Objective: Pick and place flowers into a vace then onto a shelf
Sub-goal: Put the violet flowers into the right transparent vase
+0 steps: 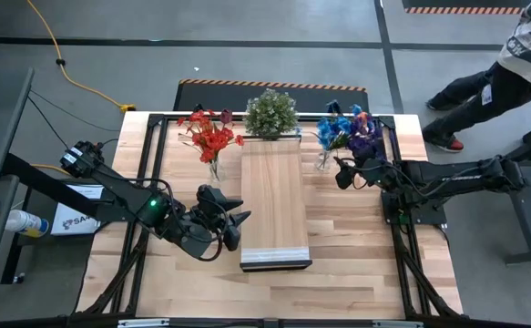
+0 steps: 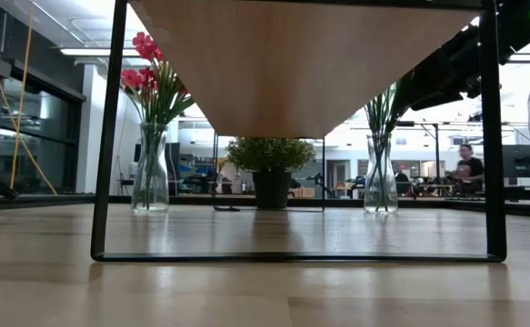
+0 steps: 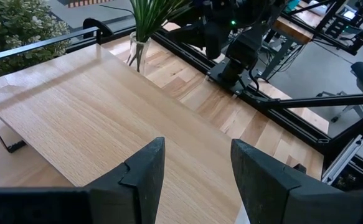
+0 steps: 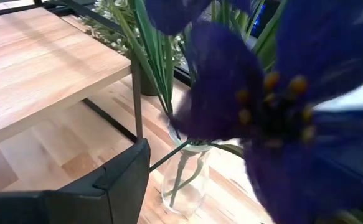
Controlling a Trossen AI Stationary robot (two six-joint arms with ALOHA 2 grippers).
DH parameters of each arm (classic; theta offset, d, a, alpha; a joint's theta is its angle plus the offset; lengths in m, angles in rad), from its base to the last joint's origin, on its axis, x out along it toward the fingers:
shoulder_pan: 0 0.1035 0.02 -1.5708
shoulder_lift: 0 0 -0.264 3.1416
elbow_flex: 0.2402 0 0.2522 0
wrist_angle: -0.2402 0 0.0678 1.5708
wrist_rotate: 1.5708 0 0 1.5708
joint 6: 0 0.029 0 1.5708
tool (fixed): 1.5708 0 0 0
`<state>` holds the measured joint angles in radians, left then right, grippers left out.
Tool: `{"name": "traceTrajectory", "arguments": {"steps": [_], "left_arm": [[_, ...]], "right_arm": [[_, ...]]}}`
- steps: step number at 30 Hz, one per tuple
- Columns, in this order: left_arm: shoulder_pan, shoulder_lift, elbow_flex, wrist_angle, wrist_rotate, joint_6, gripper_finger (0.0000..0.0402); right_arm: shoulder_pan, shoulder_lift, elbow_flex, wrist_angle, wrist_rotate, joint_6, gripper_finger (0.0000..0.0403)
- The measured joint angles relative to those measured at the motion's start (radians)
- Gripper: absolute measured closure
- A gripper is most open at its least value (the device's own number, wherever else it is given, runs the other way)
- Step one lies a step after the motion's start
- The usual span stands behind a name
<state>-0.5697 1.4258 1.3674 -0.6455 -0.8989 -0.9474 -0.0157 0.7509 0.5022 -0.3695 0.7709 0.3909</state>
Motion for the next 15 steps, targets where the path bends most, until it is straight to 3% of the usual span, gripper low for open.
{"name": "traceTrajectory", "arguments": {"steps": [15], "left_arm": [[0.000, 0.000, 0.000, 0.000, 0.000, 0.000, 0.0186]], "right_arm": [[-0.088, 0.000, 0.025, -0.006, -0.061, -0.092, 0.0136]]}}
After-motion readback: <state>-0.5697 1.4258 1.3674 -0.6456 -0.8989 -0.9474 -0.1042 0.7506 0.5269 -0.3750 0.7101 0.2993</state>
